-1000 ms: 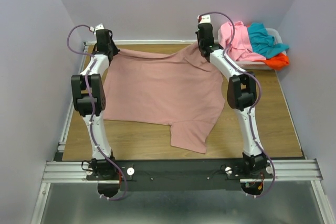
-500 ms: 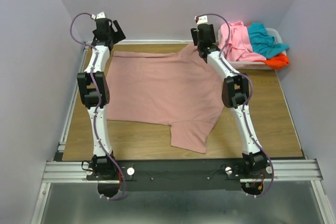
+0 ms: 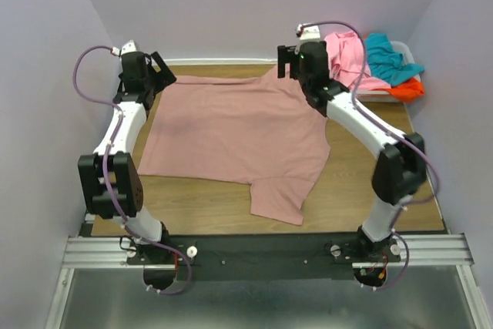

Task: Fold and stack the t-shirts
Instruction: Flatten the tshirt out

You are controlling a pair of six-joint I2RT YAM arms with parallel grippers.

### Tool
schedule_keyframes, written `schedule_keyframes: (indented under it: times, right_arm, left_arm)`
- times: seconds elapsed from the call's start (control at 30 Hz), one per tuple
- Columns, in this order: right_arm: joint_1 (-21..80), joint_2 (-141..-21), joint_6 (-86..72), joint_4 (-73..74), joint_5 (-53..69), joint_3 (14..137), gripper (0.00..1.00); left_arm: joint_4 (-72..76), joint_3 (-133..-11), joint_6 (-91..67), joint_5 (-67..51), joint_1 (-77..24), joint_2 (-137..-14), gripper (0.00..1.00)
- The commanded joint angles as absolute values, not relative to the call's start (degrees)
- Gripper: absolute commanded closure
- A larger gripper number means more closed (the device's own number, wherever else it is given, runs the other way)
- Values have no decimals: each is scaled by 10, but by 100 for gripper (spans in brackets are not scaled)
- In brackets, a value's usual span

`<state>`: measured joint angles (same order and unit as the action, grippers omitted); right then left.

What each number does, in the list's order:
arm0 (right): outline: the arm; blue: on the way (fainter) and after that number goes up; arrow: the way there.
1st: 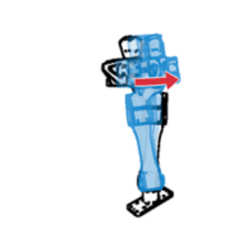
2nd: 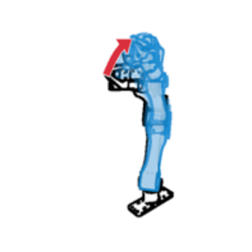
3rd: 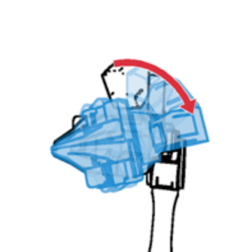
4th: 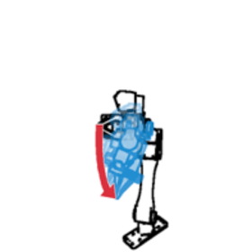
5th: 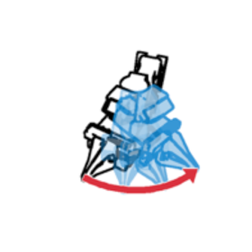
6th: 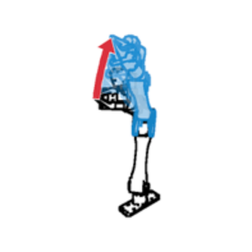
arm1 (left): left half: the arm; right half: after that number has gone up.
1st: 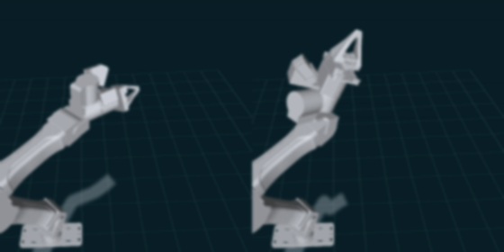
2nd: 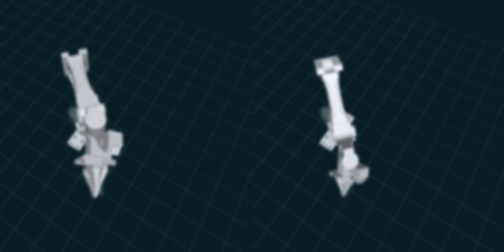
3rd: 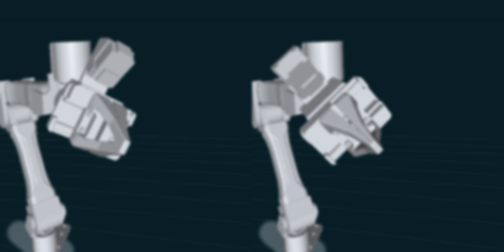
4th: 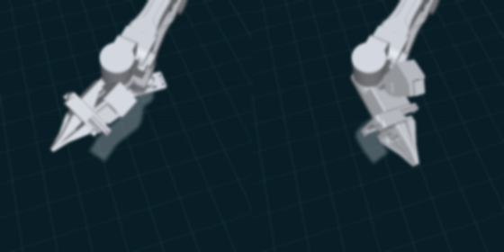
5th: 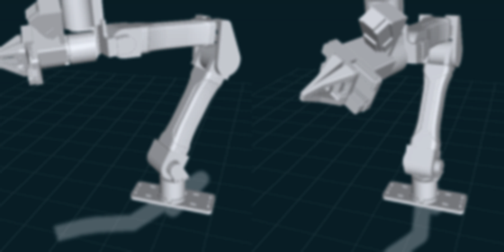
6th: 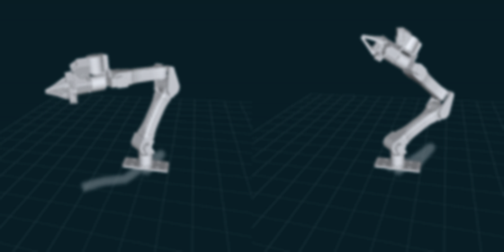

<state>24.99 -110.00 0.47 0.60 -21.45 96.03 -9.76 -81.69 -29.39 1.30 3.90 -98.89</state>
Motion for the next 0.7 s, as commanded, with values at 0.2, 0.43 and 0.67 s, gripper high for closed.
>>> schedule_keyframes:
  times: [0.2, 0.43, 0.67]
  right_arm:
    - [305, -882, -289, 49, -48, 572, 0]
    - [308, -936, -317, 55, -79, 523, 0]
    - [279, -999, -327, 69, -91, 541, 0]
  left_arm:
    - [-70, -470, -402, 45, 39, -777, 1]
    - [-68, -385, -439, 42, 40, -736, 2]
    - [-126, -343, -471, 123, 40, -665, 2]
